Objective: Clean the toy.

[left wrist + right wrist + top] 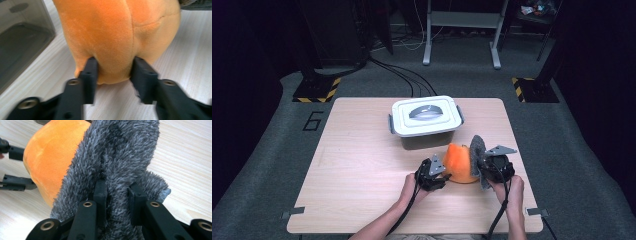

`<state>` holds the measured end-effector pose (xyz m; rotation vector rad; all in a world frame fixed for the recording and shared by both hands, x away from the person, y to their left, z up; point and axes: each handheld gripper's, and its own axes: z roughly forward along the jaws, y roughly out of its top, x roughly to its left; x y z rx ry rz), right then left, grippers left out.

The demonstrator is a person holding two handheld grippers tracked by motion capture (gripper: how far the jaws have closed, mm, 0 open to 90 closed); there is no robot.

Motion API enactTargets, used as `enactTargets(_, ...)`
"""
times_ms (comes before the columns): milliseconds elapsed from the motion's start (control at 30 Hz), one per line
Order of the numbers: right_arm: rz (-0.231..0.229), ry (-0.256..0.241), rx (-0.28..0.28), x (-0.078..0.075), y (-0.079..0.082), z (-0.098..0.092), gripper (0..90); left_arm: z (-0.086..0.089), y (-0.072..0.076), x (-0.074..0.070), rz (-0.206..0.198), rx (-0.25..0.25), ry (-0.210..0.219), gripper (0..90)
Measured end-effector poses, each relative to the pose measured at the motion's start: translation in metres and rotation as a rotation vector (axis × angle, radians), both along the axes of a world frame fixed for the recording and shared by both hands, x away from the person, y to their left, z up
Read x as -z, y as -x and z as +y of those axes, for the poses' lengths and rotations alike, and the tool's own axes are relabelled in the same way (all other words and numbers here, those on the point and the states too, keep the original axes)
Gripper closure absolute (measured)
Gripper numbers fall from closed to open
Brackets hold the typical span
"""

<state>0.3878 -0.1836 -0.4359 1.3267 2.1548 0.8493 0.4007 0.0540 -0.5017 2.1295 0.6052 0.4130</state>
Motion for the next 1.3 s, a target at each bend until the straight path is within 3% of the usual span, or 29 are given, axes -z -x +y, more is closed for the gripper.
enactTargets(200, -0.022, -0.013, 0.004, -0.006, 0.002, -0.004, 72.8, 0.006, -0.001, -0.002, 0.064, -0.005, 0.087, 77.0)
enactTargets(333, -0.037, -0.032, -0.006, -0.02, 0.009, -0.008, 73.0, 0.008, 0.003, -0.007, 0.121, 0.011, 0.117, 79.2)
enactTargets(433, -0.061, -0.049, -0.038, -0.033, 0.016, -0.005, 72.9, 0.008, 0.007, -0.012, 0.136, 0.015, 0.138, 79.2)
enactTargets(567, -0.08, -0.05, -0.099, -0.047, 0.023, 0.009, 72.7, 0.007, 0.012, -0.015, 0.141, 0.033, 0.131, 78.9)
enactTargets(700, -0.045, -0.022, -0.15, -0.046, 0.019, 0.029, 72.4, 0.005, 0.016, -0.013, 0.121, 0.038, 0.104, 78.9)
enactTargets(833, -0.028, 0.055, -0.148, -0.029, 0.007, 0.05, 72.4, 0.004, 0.014, -0.01, 0.096, 0.037, 0.048, 78.7)
enactTargets(900, -0.033, 0.079, -0.135, -0.026, 0.005, 0.054, 72.5, 0.006, 0.012, -0.008, 0.11, 0.032, 0.059, 78.7)
enactTargets(1300, -0.04, 0.088, -0.111, -0.022, 0.002, 0.05, 72.7, 0.007, 0.011, -0.003, 0.104, 0.025, 0.069, 79.0)
